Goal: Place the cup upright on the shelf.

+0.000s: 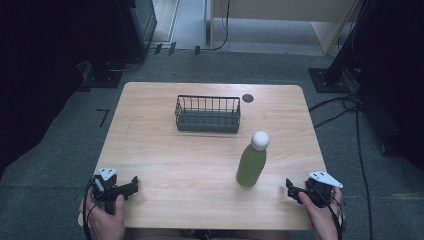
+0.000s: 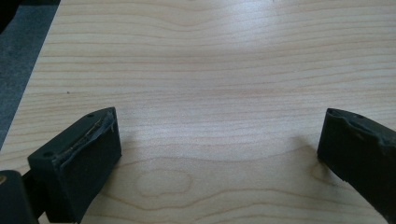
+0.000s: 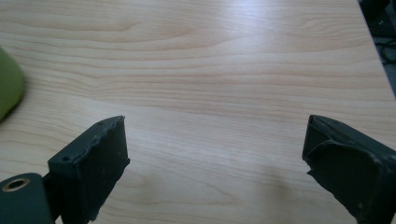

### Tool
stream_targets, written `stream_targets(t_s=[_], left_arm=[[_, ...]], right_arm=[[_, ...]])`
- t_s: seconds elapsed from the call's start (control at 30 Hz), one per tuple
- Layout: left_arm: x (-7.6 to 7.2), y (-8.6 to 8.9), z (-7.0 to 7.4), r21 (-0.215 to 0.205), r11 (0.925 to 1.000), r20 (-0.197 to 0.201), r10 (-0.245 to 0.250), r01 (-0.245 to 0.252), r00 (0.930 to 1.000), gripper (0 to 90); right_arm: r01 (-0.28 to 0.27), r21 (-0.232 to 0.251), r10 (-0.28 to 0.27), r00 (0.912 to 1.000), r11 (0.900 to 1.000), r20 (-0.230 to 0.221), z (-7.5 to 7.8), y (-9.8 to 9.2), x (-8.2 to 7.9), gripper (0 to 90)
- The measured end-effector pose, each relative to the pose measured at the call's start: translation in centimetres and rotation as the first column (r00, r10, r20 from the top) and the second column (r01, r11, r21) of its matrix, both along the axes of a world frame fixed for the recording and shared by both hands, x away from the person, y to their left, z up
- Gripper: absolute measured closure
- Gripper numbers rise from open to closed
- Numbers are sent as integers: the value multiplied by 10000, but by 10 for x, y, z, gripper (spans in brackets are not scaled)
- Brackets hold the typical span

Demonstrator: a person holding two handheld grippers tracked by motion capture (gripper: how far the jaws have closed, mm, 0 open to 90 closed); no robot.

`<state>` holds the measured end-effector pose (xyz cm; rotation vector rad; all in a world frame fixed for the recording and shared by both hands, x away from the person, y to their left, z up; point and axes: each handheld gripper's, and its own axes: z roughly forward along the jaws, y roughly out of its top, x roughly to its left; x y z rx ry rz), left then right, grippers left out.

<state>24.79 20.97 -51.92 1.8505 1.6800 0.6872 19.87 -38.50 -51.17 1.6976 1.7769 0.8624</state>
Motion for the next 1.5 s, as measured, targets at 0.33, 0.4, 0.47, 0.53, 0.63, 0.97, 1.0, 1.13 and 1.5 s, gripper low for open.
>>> stream_targets(t_s=[0.33, 0.4, 0.47, 0.53, 0.63, 0.97, 1.0, 1.13, 1.5], left_arm=[[0, 0, 0, 1, 10000, -3, -1, 1, 10000, 0], [0, 0, 0, -1, 10000, -2, -1, 1, 10000, 0], [0, 0, 0, 0, 10000, -2, -2, 2, 10000, 0], [0, 0, 0, -12, 10000, 10, 11, -11, 10000, 0], [0, 0, 0, -9, 10000, 8, 8, -8, 10000, 0], [0, 0, 0, -15, 10000, 12, 12, -12, 10000, 0], [0, 0, 0, 1, 10000, -4, -2, 2, 10000, 0], [0, 0, 0, 0, 10000, -3, -3, 3, 10000, 0], [0, 0, 0, 1, 10000, -4, -1, 1, 10000, 0]], right_arm=[[-1024, 16, 1022, 9939, 9947, 408, 17, 33, -4, 67], [-1113, 37, 1110, 9929, 9938, 429, 19, 35, -4, 67], [-1298, 85, 1291, 9902, 9915, 534, 22, 41, -6, 67], [-1507, 192, 1492, 9867, 9884, 649, 26, 47, -8, 67], [-1678, 287, 1652, 9834, 9854, 749, 29, 52, -10, 69], [-2317, 447, 2268, 9693, 9718, 948, 35, 70, -15, 71], [-2379, 481, 2324, 9677, 9701, 973, 36, 71, -16, 71], [-2660, 569, 2588, 9597, 9623, 1100, 39, 77, -18, 71], [-3222, 744, 3101, 9405, 9437, 1392, 49, 89, -21, 74]])
